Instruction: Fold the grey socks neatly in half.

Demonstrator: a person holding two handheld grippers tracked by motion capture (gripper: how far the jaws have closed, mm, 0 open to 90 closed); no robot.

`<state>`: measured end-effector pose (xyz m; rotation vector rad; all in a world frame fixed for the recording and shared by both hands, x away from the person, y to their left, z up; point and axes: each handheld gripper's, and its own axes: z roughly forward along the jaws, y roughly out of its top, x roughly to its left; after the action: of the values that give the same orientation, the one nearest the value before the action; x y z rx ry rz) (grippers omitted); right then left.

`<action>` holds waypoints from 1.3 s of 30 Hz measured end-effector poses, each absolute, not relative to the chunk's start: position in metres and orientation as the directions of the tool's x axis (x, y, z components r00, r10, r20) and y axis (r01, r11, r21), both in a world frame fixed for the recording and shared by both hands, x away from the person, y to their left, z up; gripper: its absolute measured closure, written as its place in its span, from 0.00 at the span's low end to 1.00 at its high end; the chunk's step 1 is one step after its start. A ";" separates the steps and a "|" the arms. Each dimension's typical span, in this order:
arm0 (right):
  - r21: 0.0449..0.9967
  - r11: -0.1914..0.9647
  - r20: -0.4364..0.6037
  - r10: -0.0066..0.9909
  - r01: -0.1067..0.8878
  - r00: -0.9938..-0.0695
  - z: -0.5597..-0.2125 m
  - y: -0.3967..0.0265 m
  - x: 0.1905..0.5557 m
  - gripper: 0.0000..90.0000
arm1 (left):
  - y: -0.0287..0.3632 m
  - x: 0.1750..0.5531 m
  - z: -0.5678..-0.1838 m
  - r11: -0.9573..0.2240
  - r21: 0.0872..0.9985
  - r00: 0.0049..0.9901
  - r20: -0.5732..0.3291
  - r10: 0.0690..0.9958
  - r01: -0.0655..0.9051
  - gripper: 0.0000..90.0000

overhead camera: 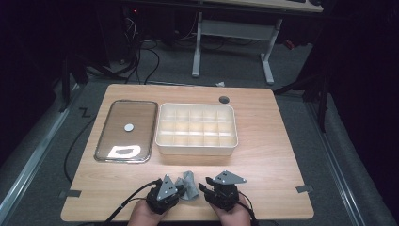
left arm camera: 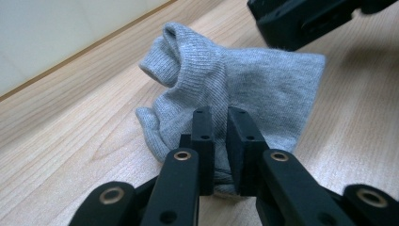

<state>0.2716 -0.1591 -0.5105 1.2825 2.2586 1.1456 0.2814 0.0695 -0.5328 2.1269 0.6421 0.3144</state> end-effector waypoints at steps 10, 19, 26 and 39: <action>0.717 0.316 0.121 0.821 0.621 -0.557 -0.523 -0.143 0.272 0.98 | 0.069 0.281 -0.533 -0.494 0.806 0.835 -0.001 0.550 0.327 0.91; 0.758 0.350 0.096 0.775 0.550 -0.625 -0.513 -0.123 0.269 1.00 | 0.069 0.280 -0.532 -0.501 0.805 0.835 0.013 0.550 0.318 0.90; 0.756 0.356 0.085 0.778 0.549 -0.622 -0.510 -0.125 0.271 1.00 | 0.068 0.279 -0.532 -0.493 0.810 0.832 0.010 0.554 0.318 0.86; 0.761 0.321 0.109 0.793 0.563 -0.599 -0.512 -0.139 0.271 0.99 | 0.112 0.289 -0.518 -0.442 0.800 0.767 -0.036 0.640 0.406 0.87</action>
<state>0.2710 -0.1388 -0.5124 1.2224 2.3062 1.1528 0.2894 0.1115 -0.5184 2.0943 0.7801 0.3432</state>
